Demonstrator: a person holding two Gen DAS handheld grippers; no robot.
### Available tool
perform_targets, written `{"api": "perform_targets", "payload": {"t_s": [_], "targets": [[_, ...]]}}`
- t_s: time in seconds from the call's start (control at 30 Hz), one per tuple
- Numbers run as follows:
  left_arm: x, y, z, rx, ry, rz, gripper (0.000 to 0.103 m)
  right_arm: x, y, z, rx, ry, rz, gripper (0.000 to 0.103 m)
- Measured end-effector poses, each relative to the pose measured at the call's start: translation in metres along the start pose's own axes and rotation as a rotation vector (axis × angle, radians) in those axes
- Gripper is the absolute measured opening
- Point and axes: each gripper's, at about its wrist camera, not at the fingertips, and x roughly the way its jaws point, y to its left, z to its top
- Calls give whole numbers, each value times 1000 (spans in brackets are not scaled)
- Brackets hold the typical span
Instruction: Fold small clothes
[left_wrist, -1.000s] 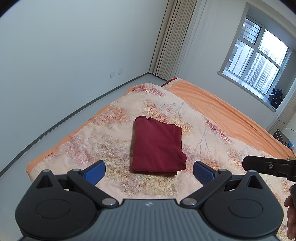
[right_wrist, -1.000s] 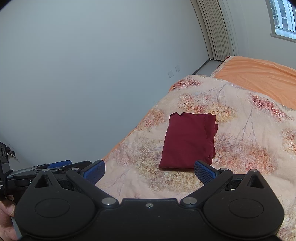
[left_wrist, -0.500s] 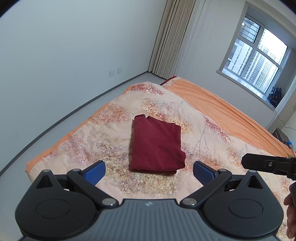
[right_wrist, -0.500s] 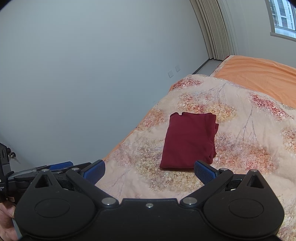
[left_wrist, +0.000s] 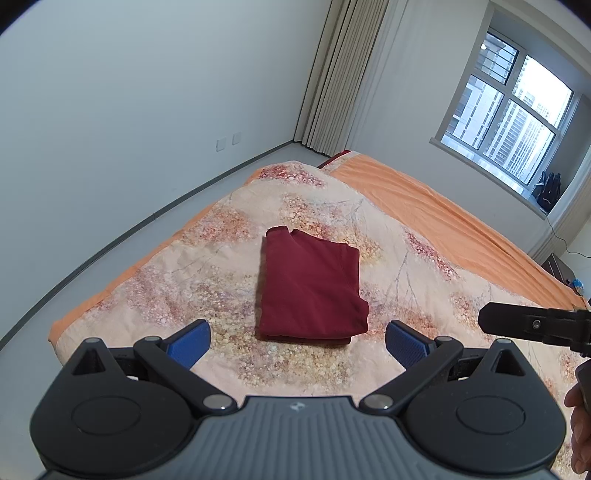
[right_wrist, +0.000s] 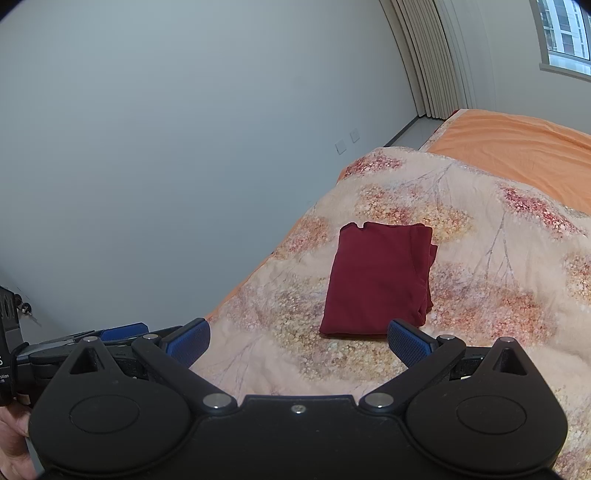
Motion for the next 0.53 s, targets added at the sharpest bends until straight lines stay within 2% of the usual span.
{"api": "perform_targets", "payload": {"t_s": [0.53], "targets": [[-3, 0, 4, 17, -52, -31, 103, 3, 1, 1, 7, 3, -2, 102]]}}
